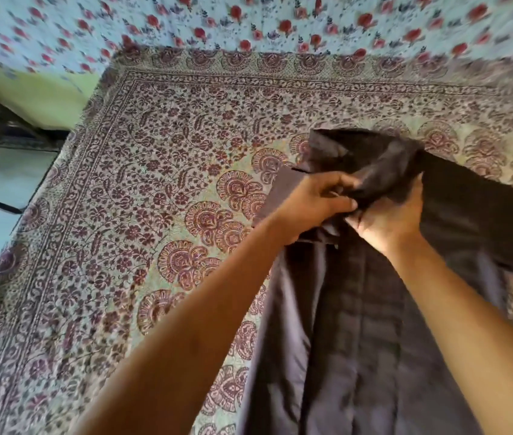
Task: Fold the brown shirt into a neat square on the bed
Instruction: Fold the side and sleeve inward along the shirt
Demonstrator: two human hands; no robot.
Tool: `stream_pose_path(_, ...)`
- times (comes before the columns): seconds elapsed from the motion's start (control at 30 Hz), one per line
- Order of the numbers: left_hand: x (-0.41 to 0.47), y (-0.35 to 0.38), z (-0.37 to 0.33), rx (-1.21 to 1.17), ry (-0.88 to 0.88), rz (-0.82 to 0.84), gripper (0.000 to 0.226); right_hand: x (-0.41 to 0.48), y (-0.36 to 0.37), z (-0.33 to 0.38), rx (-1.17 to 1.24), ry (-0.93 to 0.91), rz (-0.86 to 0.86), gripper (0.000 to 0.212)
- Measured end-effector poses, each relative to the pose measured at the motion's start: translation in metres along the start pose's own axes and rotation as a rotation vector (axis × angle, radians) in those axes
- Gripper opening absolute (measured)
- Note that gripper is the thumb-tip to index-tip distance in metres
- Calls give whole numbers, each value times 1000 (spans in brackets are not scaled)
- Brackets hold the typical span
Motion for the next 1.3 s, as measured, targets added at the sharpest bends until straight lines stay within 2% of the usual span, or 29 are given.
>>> stream_pose_path(0.07,-15,43,14,77,2,120,30,-19,-21,25,-86,-54,27,52)
stream_pose_path(0.13,-31,79,29,171,11,183,30,-37,-59,38,-320,-10,-19,50)
stream_pose_path(0.2,-46,109,36,197,35,218,36,-48,-100,52,-462,34,-94,24)
stream_pose_path(0.27,-53,124,47,152,-37,212,39,-51,-139,80,-512,-65,-222,25)
stream_pose_path(0.3,-52,125,51,151,-62,158,35,-54,-161,98,-516,-139,-309,30)
stream_pose_path(0.37,-46,108,61,253,-87,-83,24,-68,-206,130,-508,-256,-526,35)
stream_pose_path(0.43,-45,78,68,366,-142,-338,15,-81,-250,153,-652,-322,-791,34)
stream_pose_path(0.5,-43,56,78,489,-217,-443,16,-98,-289,169,-870,-310,-1097,37)
stream_pose_path(0.57,-39,41,90,590,-277,-446,22,-106,-298,170,-995,-335,-1204,43)
stream_pose_path(0.63,-33,28,98,646,-300,-459,20,-96,-278,169,-1193,-454,-1115,47)
stream_pose_path(0.7,-24,18,101,674,-296,-475,18,-75,-243,163,-1348,-589,-951,41)
stream_pose_path(0.8,3,3,100,631,-242,-495,16,-40,-177,144,-1492,-811,-722,42)
stream_pose_path(0.87,29,-10,94,619,-181,-504,20,-10,-133,129,-1538,-892,-562,37)
stream_pose_path(0.97,70,-19,72,689,-77,-479,24,37,-80,106,-1490,-821,-316,28)
stream_pose_path(1.07,119,-25,51,842,7,-448,37,78,-41,88,-1516,-741,-150,31)
stream_pose_path(1.13,152,-30,47,915,33,-401,49,104,-24,86,-1572,-726,-155,35)
stream_pose_path(1.2,184,-28,49,1012,92,-268,58,131,-12,85,-1615,-686,-179,39)
stream_pose_path(1.3,222,-36,63,1113,113,-96,52,160,1,86,-1666,-630,-229,33)
Point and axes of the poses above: each hand's wrist, its own x-axis towards the middle knuckle, its own y-axis out of the palm, z = x × y, the point moved 8 cm from there along x, towards the middle knuckle, and after that the axes turned 5 degrees about -z, right-handed, at the moved point
